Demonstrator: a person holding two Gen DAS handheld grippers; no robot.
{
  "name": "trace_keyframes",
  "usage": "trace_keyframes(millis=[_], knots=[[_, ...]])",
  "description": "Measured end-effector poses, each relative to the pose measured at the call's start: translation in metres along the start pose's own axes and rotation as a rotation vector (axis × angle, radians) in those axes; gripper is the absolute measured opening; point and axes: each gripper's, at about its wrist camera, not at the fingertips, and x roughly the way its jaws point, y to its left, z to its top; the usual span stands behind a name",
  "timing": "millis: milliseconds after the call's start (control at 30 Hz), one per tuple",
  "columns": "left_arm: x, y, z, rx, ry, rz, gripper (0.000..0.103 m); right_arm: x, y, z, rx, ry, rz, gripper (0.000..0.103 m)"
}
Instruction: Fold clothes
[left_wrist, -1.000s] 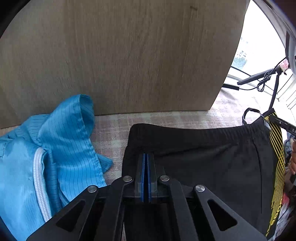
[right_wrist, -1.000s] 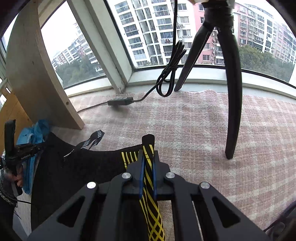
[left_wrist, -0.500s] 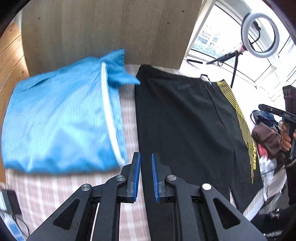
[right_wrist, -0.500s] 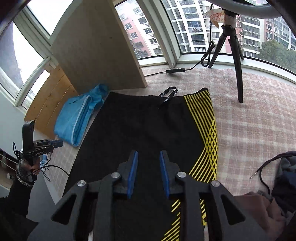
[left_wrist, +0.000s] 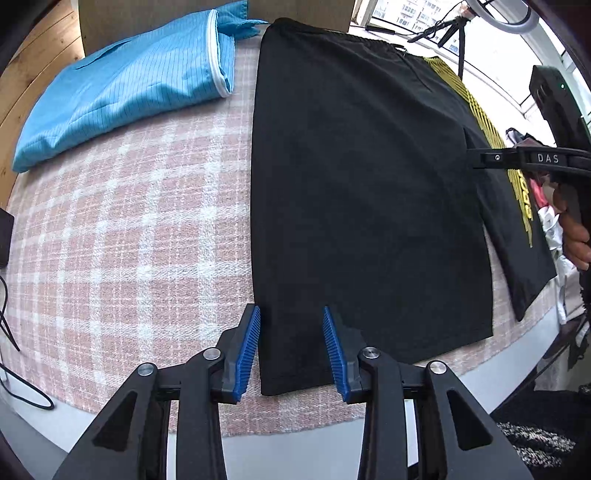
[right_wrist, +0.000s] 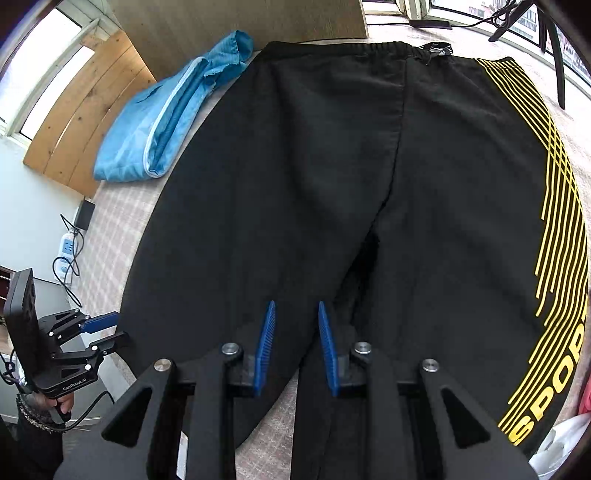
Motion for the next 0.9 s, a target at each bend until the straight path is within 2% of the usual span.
trace_keyframes(millis=[33, 133, 200, 267, 300, 400, 467, 533, 600, 633, 700, 767, 833, 900], knots=[[-0.001, 0.000, 0.000, 0.000, -0.015, 0.003, 0.004, 0.003, 0.001, -0.002, 0.006, 0.006, 0.007, 0.024], [-0.005, 0.007, -0.002, -0.031, -0.037, -0.030, 0.001, 0.010, 0.008, -0.006, 0.004, 0.008, -0.001, 0.024], [-0.011, 0.016, -0.007, -0.061, -0.056, -0.021, 0.001, 0.013, 0.019, -0.008, -0.013, 0.009, -0.012, 0.024], [-0.019, 0.028, -0.012, -0.104, -0.069, -0.027, 0.001, 0.017, 0.032, -0.012, -0.032, 0.067, 0.045, 0.024], [-0.023, 0.033, -0.014, -0.124, -0.078, -0.037, 0.001, 0.012, 0.037, -0.014, -0.056, 0.067, 0.040, 0.024], [-0.032, 0.039, -0.014, -0.149, -0.079, -0.026, 0.004, -0.028, 0.027, -0.019, -0.046, -0.030, 0.033, 0.024], [-0.041, 0.034, -0.012, -0.124, -0.106, 0.003, 0.006, -0.061, -0.002, -0.025, 0.037, -0.095, 0.061, 0.024], [-0.051, 0.024, -0.009, -0.089, -0.136, 0.018, 0.006, -0.091, -0.035, -0.037, 0.096, -0.150, -0.020, 0.024], [-0.058, 0.003, -0.002, -0.039, -0.152, -0.060, 0.006, -0.112, -0.069, -0.051, 0.143, -0.169, -0.121, 0.024], [-0.061, -0.011, 0.001, -0.007, -0.153, -0.109, 0.007, -0.121, -0.087, -0.059, 0.184, -0.170, -0.142, 0.024], [-0.063, -0.044, 0.007, 0.064, -0.154, -0.203, 0.009, -0.134, -0.118, -0.073, 0.252, -0.173, -0.141, 0.024], [-0.059, -0.089, 0.009, 0.165, -0.148, -0.274, 0.017, -0.145, -0.144, -0.086, 0.291, -0.171, -0.143, 0.024], [-0.054, -0.138, 0.011, 0.262, -0.140, -0.314, 0.026, -0.150, -0.162, -0.091, 0.291, -0.157, -0.139, 0.024], [-0.048, -0.183, 0.008, 0.330, -0.132, -0.333, 0.030, -0.151, -0.179, -0.093, 0.277, -0.145, -0.133, 0.024]])
